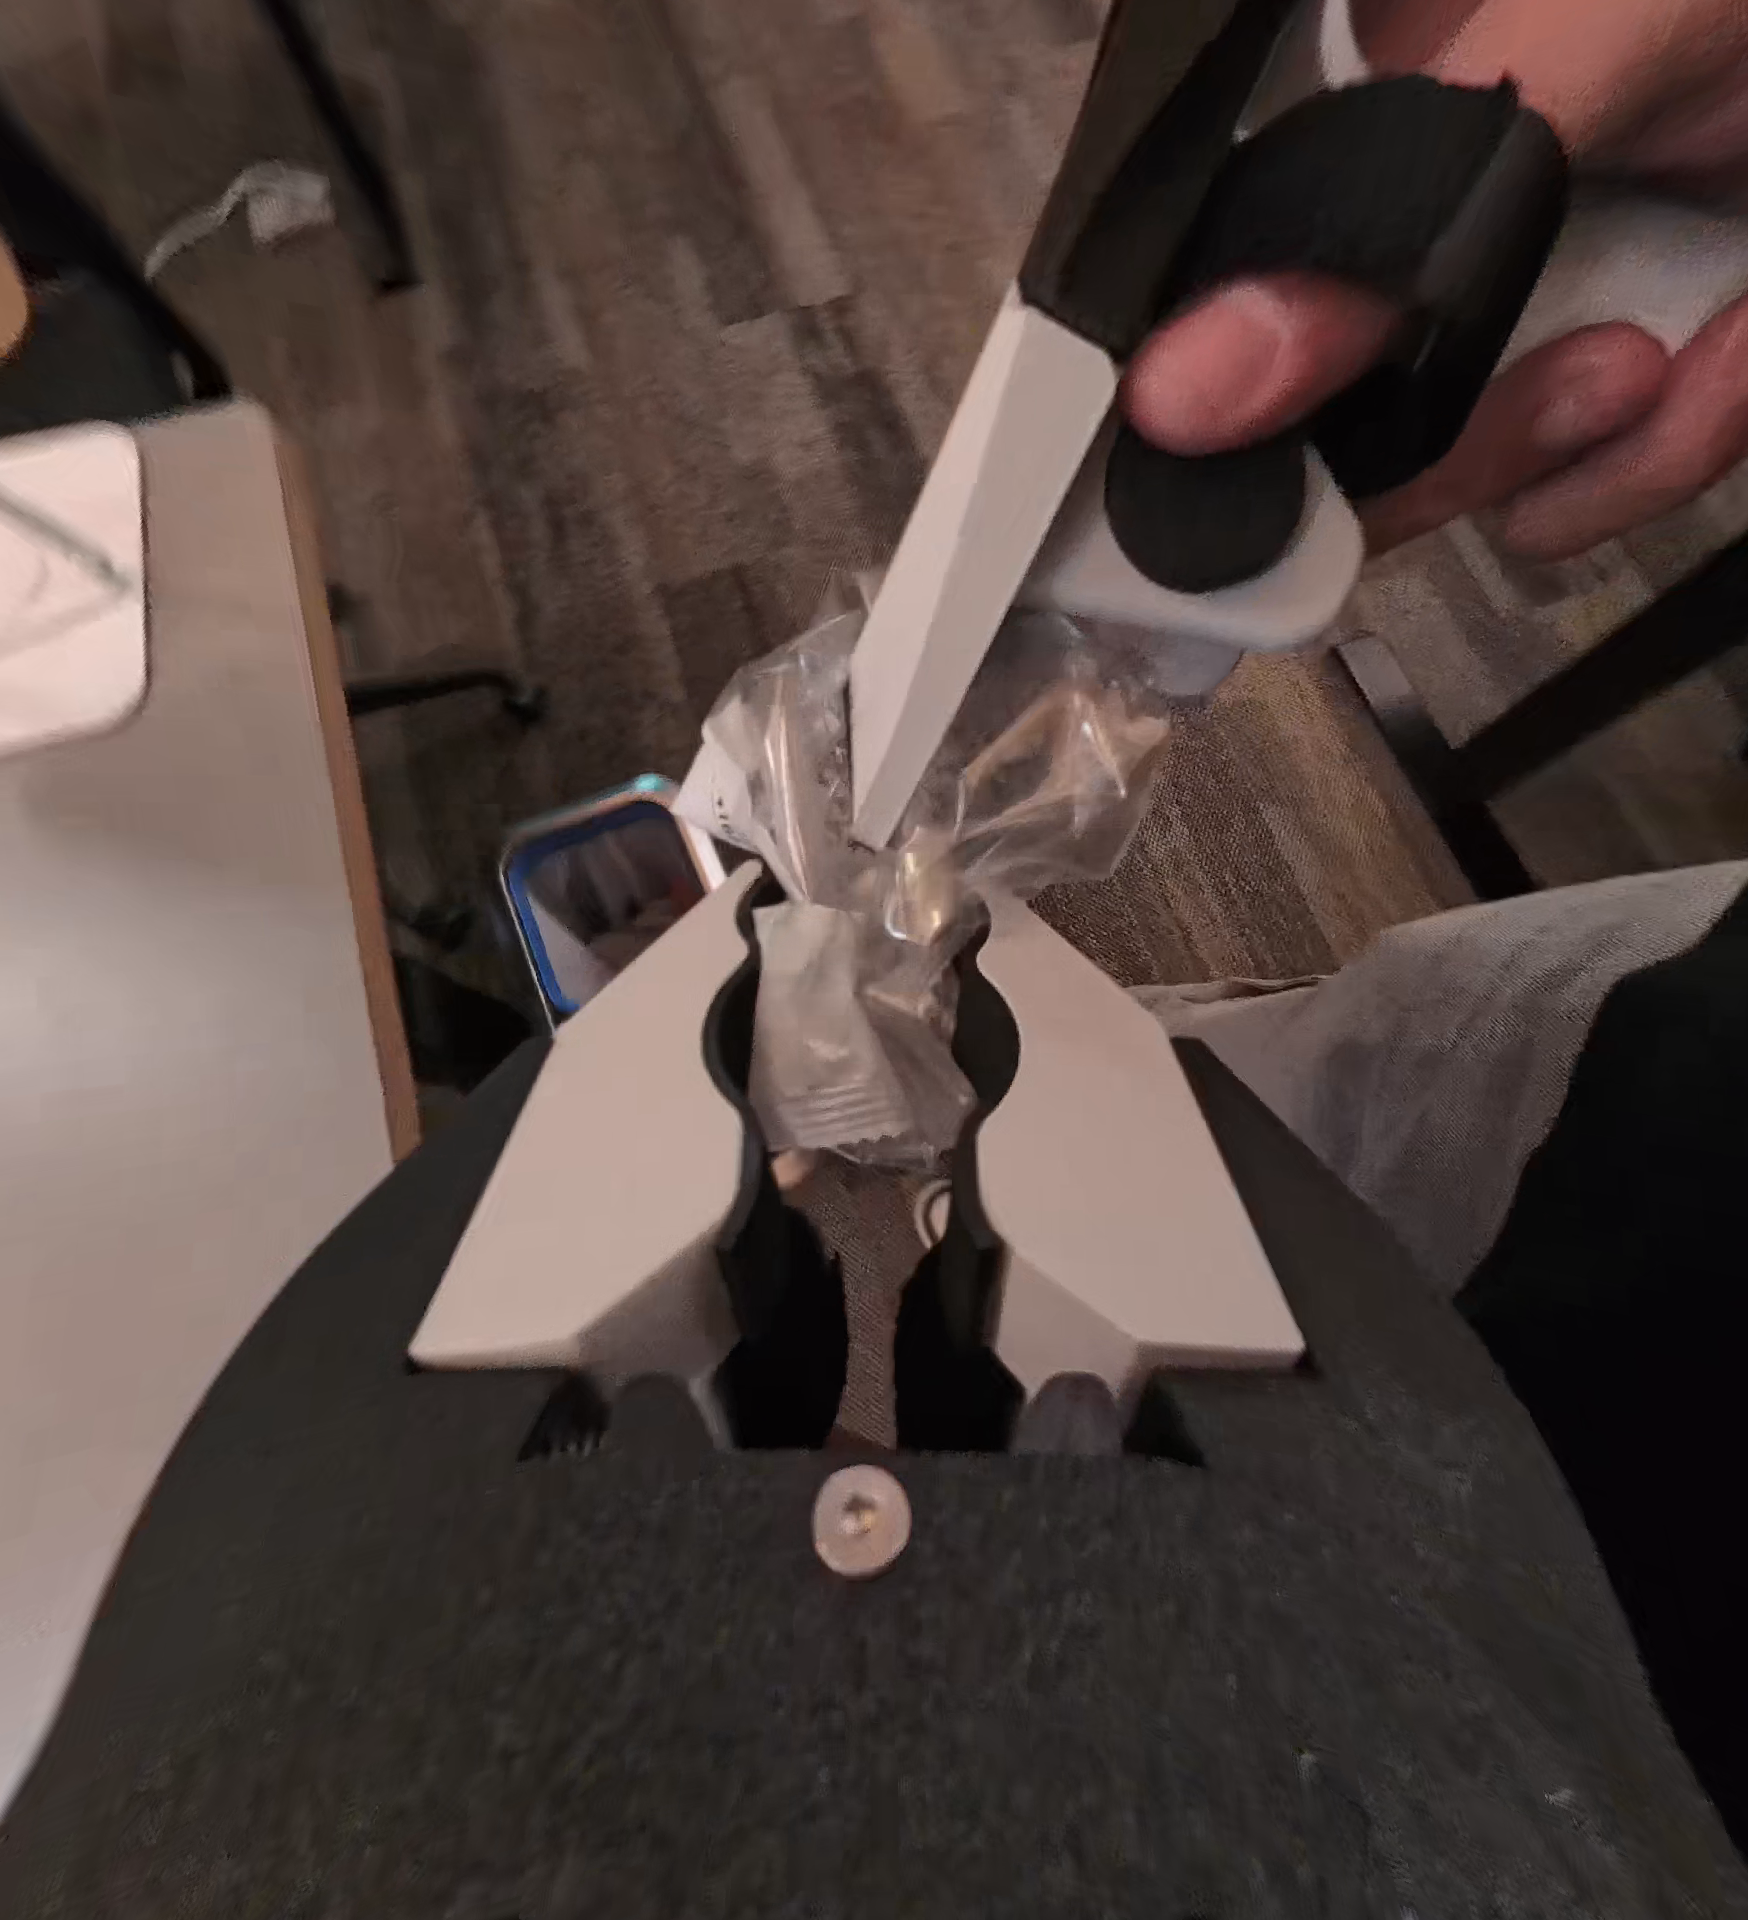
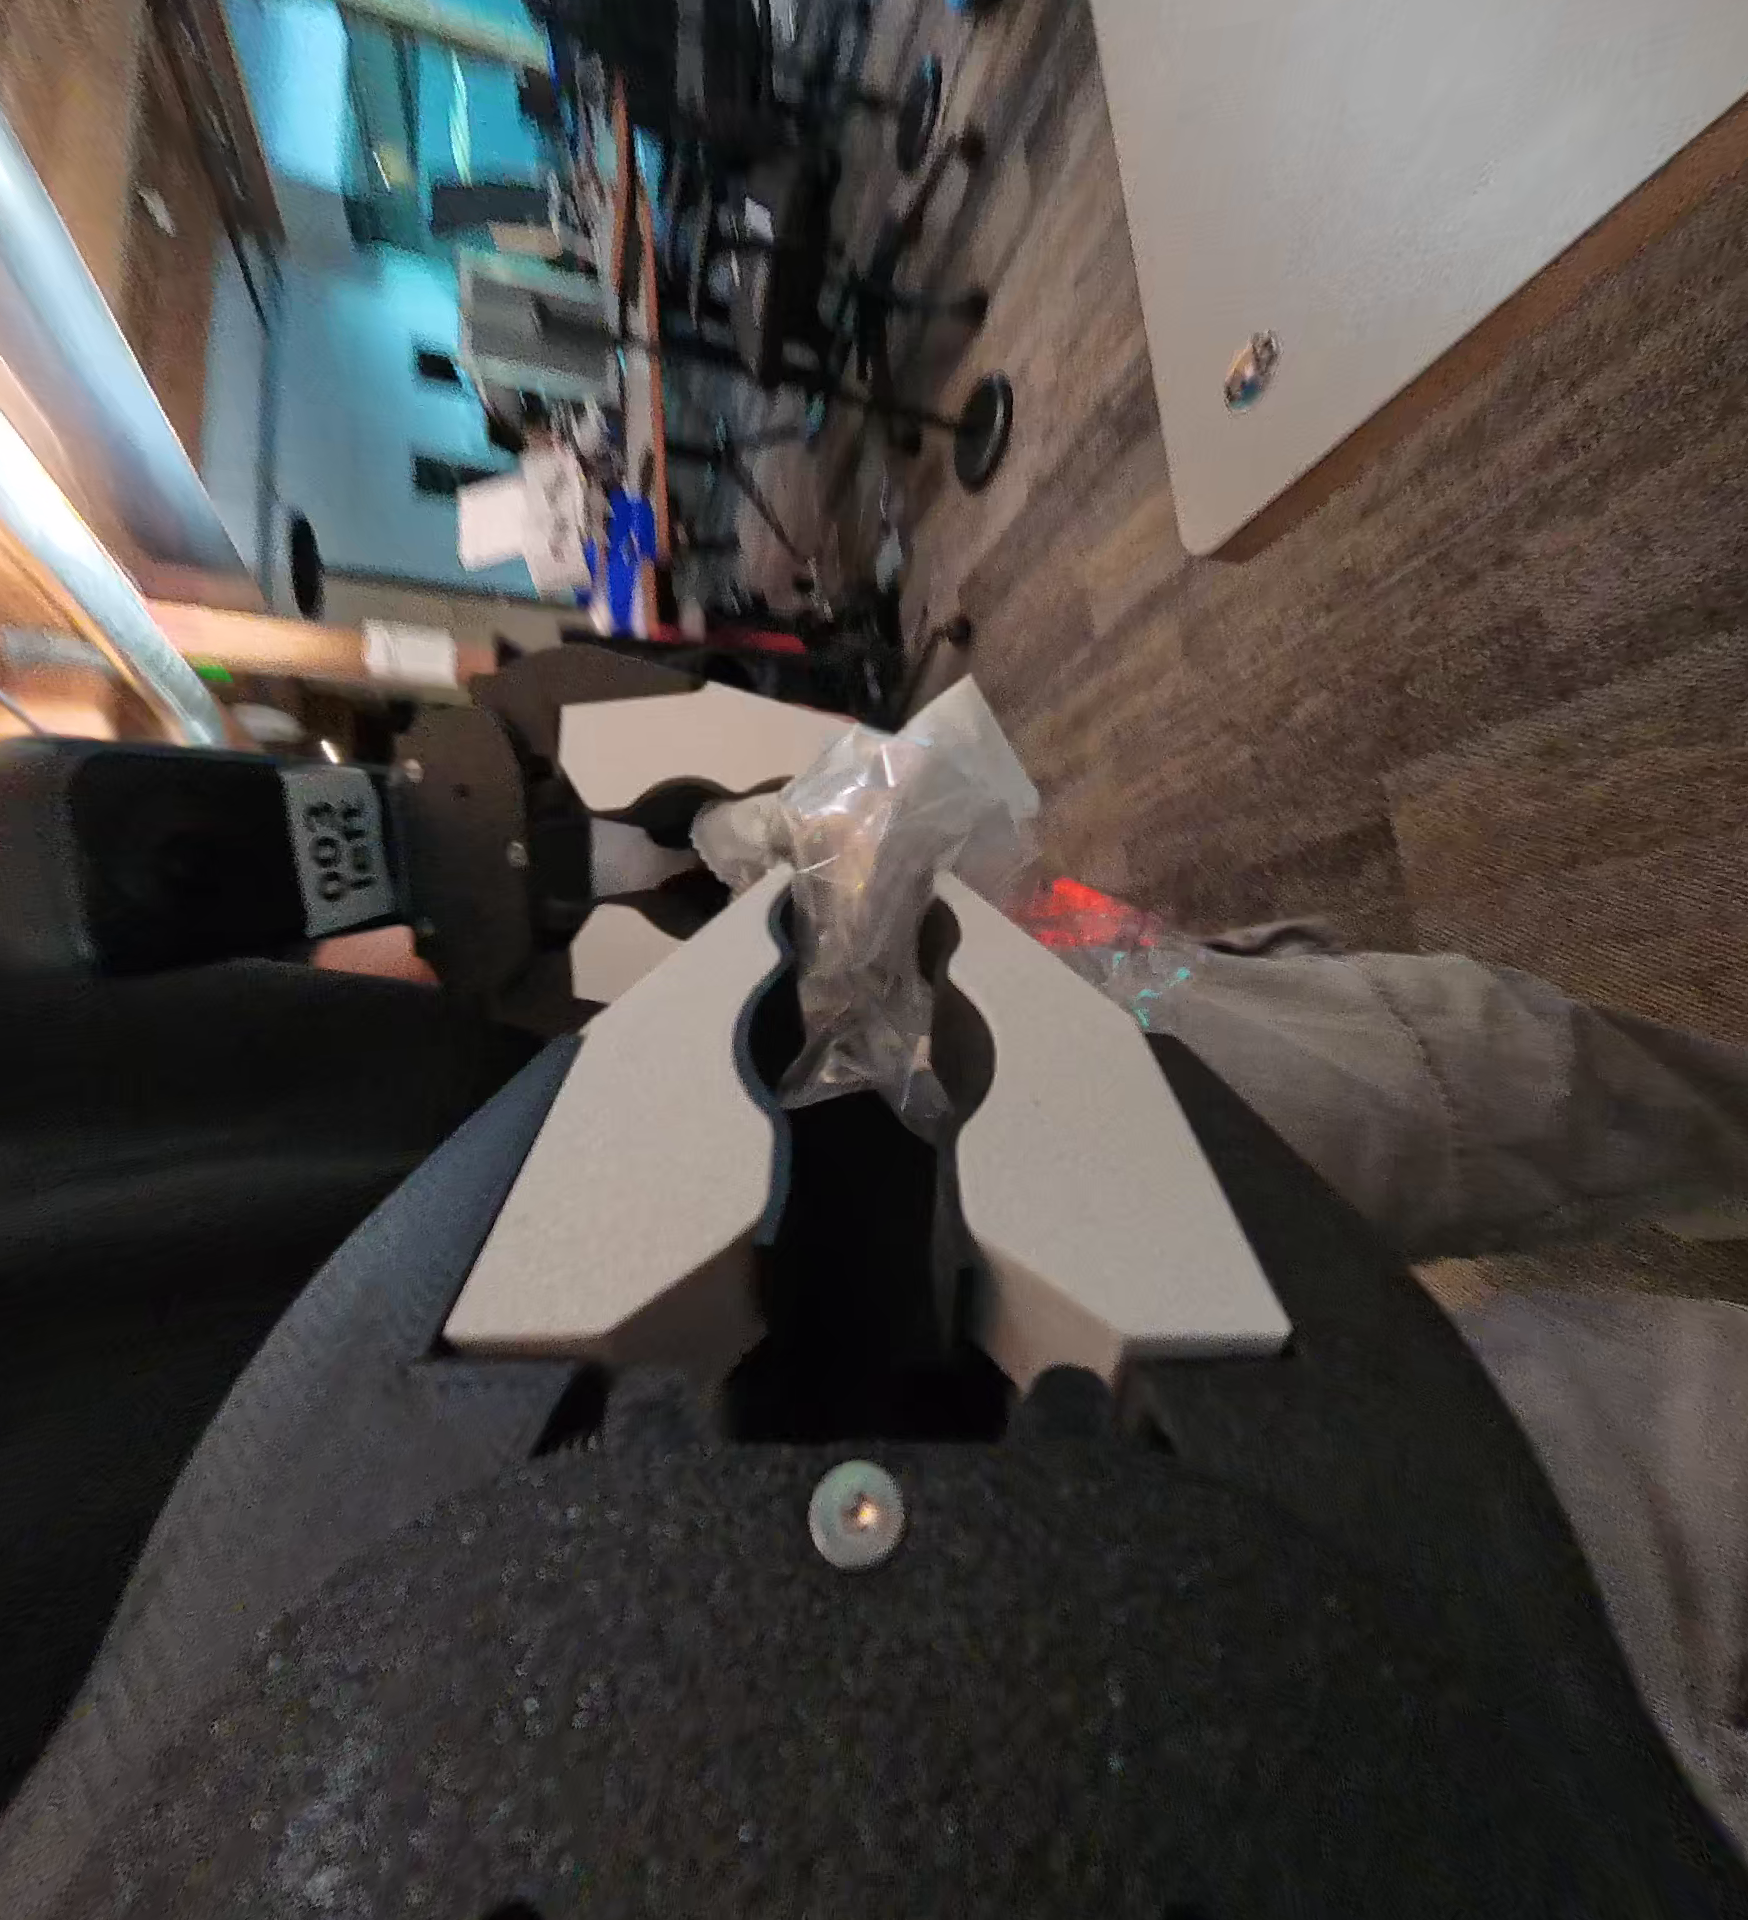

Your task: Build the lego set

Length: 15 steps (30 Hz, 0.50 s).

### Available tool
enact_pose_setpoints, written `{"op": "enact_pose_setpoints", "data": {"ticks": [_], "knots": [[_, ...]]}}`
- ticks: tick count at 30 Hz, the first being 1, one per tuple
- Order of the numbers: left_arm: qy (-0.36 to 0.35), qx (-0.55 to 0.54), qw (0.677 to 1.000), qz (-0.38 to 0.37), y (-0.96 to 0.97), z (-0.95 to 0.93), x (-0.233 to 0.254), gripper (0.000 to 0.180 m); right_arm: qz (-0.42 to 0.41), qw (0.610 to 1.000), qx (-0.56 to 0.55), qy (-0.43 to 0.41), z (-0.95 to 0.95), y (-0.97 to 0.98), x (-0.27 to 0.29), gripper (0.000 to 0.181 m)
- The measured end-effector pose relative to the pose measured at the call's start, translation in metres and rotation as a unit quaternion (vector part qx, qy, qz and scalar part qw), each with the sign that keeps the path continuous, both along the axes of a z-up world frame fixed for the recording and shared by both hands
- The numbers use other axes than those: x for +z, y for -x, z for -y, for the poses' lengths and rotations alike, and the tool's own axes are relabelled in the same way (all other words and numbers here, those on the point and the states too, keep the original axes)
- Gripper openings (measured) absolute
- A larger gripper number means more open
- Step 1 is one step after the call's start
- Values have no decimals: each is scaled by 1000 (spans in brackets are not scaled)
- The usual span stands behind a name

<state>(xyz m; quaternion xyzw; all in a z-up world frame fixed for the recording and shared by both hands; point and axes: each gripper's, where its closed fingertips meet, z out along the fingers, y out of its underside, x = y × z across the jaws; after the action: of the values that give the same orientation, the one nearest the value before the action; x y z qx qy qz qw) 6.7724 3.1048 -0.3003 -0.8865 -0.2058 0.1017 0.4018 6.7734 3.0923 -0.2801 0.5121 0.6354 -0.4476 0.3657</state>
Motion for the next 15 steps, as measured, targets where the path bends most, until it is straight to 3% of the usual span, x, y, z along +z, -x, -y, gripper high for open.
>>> {"op": "enact_pose_setpoints", "data": {"ticks": [4,7,10,15], "knots": [[8,124,990,70,20,4,-30,51,-27,992,110,-60,-8,28,-43,6],[27,203,969,136,23,16,-58,60,-94,966,167,-172,-33,63,-109,3],[-14,284,941,186,23,23,-73,57,-175,926,219,-254,-49,101,-193,3],[-61,376,902,204,20,34,-91,46,-268,866,298,-300,-32,135,-330,4]]}}
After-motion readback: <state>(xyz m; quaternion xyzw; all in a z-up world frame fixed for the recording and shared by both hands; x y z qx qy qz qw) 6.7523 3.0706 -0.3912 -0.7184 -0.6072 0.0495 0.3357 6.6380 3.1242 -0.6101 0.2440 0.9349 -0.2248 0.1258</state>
